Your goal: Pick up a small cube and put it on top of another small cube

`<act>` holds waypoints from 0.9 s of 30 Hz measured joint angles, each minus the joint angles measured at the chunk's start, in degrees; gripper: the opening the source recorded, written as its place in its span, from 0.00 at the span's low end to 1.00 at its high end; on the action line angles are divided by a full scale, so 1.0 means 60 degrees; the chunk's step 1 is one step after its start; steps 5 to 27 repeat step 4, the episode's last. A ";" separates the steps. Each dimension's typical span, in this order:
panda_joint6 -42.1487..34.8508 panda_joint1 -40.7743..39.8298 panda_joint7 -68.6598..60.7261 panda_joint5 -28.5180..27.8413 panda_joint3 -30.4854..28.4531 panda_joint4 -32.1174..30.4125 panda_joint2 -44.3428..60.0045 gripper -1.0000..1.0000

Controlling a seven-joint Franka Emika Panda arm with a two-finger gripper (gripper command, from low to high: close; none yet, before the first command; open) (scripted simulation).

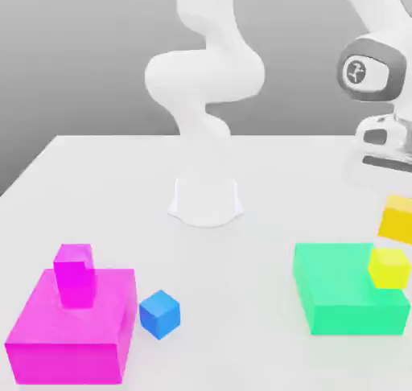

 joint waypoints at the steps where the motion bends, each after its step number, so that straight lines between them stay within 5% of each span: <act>1: 0.0311 0.0018 0.0159 -0.0205 -0.0030 -0.0056 0.0283 1.00; 27: 0.0311 0.0007 0.0159 -0.0205 -0.0030 -0.0056 0.0283 1.00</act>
